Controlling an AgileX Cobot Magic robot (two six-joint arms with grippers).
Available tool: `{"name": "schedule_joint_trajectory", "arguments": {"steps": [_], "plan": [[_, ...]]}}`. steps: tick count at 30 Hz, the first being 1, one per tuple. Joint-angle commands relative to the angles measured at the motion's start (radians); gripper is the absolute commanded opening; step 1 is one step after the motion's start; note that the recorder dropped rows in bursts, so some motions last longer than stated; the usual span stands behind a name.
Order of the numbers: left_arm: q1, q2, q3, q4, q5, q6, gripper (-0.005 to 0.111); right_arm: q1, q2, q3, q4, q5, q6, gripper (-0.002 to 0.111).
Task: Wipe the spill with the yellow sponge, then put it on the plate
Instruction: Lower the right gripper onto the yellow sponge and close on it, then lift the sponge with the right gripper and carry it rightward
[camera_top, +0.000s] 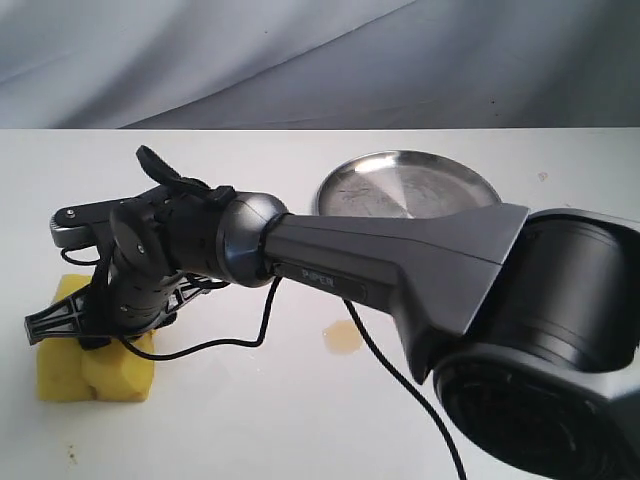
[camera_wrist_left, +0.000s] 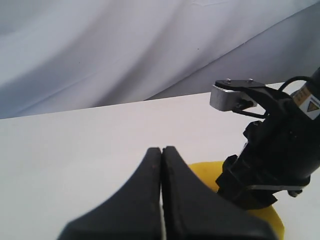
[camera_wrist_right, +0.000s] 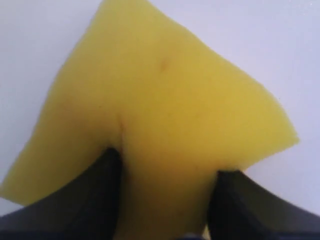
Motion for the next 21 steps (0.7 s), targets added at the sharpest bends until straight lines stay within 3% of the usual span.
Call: {"name": "schedule_joint_trajectory", "arguments": {"steps": [1, 4, 13, 21], "plan": [[0.001, -0.003, -0.003, 0.001, -0.007, -0.008, 0.000, -0.003, 0.021, -0.003, -0.042, 0.047, 0.007, 0.015], [0.001, -0.003, -0.003, 0.001, -0.007, -0.008, 0.000, -0.003, -0.006, -0.005, -0.062, 0.058, 0.007, 0.000], [0.001, -0.003, -0.003, 0.001, -0.007, -0.008, 0.000, -0.002, -0.222, 0.053, -0.268, 0.103, 0.027, 0.000], [0.001, -0.003, -0.003, 0.001, -0.007, -0.010, 0.000, -0.006, -0.622, 0.609, -0.629, -0.007, 0.250, 0.000]]}}
